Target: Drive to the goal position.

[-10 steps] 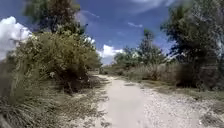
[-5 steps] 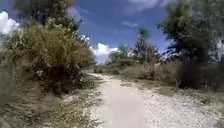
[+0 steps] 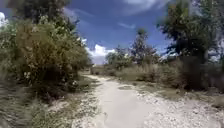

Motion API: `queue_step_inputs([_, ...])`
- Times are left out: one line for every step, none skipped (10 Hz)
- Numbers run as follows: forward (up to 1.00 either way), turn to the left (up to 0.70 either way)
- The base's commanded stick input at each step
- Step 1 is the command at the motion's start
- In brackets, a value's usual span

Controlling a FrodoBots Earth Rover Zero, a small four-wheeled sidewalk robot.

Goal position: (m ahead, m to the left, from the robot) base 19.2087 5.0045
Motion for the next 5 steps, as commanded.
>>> queue_step_inputs([0.5, 0.0])
queue_step_inputs([0.5, 0.0])
queue_step_inputs([0.5, 0.0])
queue_step_inputs([0.5, 0.0])
queue_step_inputs([0.5, 0.0])
